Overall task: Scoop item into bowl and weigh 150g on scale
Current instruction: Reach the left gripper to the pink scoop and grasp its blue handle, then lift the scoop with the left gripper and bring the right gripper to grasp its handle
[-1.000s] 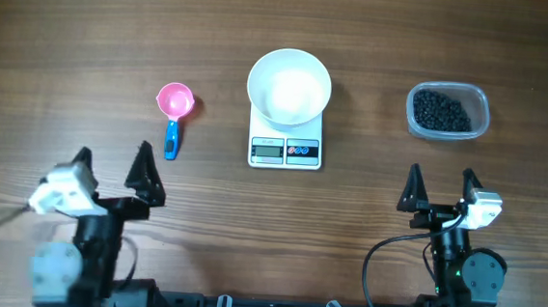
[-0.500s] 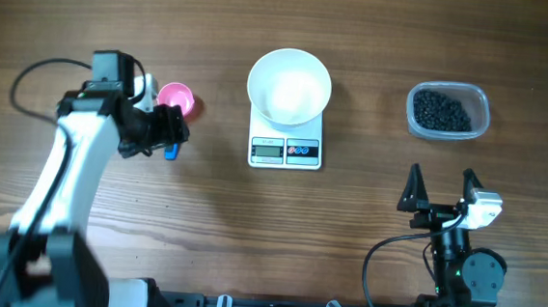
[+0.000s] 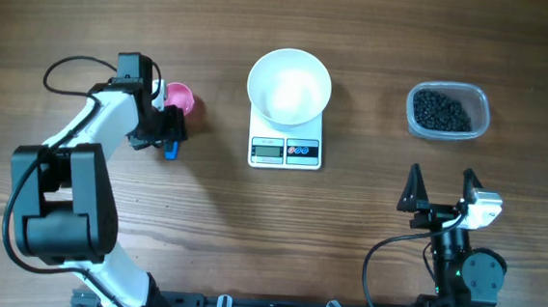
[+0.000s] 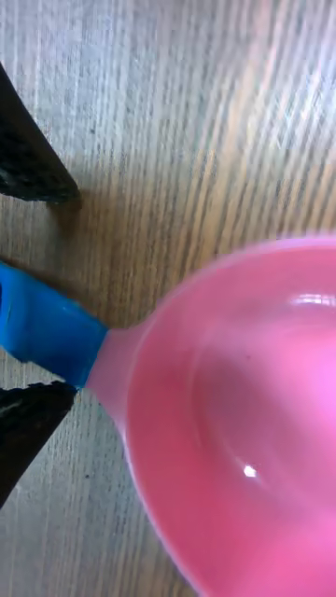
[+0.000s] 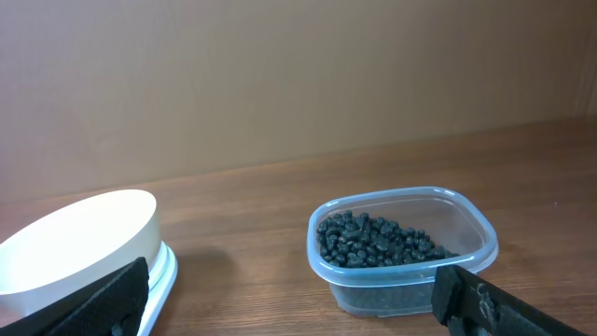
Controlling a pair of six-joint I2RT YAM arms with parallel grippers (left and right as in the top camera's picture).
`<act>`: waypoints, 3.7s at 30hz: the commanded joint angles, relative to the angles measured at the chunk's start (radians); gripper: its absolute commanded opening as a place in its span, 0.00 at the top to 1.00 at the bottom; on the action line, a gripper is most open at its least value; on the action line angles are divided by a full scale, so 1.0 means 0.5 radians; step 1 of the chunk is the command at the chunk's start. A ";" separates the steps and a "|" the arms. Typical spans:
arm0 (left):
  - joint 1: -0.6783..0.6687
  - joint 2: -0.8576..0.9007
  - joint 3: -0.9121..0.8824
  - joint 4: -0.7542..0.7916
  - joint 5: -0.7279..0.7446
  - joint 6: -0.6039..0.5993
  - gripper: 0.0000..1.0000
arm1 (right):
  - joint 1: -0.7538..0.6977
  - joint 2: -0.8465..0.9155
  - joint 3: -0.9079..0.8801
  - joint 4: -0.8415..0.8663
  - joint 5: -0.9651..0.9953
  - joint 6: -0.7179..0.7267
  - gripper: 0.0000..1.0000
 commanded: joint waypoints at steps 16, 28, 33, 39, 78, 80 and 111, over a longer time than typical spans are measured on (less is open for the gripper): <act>-0.217 0.060 -0.096 0.158 0.042 0.031 0.00 | -0.008 -0.009 -0.002 0.007 0.029 0.014 0.00; -0.233 0.078 -0.096 0.311 -0.294 -0.279 0.57 | -0.008 -0.009 -0.002 0.007 0.029 0.014 0.00; -0.235 0.126 -0.096 0.360 -0.294 -0.278 0.58 | -0.008 -0.009 -0.002 0.007 0.029 0.014 0.00; -0.237 0.127 -0.096 0.411 -0.294 -0.279 0.72 | -0.008 -0.009 -0.002 0.007 0.029 0.014 0.00; 0.327 -0.504 0.040 0.338 1.754 -1.827 0.96 | -0.008 -0.009 -0.002 0.028 0.018 0.043 0.00; 0.327 -0.504 0.040 0.343 1.886 -1.850 0.96 | -0.008 0.001 -0.002 0.010 -0.016 0.197 0.00; 0.188 -0.505 0.040 0.513 1.718 -2.499 0.96 | 1.103 2.850 2.646 -0.843 -0.768 0.679 0.24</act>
